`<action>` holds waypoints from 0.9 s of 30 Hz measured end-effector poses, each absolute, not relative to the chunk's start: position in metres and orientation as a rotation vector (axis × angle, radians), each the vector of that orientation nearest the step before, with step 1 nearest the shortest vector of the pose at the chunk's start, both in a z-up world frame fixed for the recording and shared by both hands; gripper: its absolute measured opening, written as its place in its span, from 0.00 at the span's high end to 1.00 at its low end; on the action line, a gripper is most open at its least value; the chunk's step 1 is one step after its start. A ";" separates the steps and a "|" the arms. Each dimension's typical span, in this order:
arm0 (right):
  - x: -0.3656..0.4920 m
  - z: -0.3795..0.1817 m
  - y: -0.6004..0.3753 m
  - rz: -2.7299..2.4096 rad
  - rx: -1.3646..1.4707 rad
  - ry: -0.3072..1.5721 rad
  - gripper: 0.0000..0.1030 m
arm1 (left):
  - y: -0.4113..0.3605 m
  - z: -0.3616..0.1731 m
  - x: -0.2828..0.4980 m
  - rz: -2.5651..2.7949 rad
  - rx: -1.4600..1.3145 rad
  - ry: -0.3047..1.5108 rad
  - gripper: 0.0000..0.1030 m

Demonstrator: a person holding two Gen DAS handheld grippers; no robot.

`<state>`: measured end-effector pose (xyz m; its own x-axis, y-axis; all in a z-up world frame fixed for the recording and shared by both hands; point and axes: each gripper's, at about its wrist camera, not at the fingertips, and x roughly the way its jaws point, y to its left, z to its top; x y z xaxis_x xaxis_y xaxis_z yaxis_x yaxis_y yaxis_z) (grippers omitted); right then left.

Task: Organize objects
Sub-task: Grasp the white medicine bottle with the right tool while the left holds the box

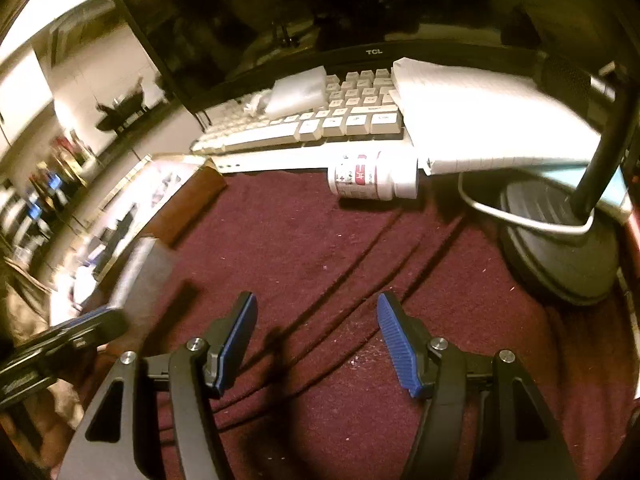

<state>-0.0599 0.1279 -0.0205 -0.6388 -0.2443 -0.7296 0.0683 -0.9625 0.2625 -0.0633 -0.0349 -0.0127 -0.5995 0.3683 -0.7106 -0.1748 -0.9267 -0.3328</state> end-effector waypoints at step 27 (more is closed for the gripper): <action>-0.155 -0.017 0.123 -2.898 1.443 -0.199 0.35 | -0.048 -0.020 -0.046 2.489 -1.158 -0.397 0.71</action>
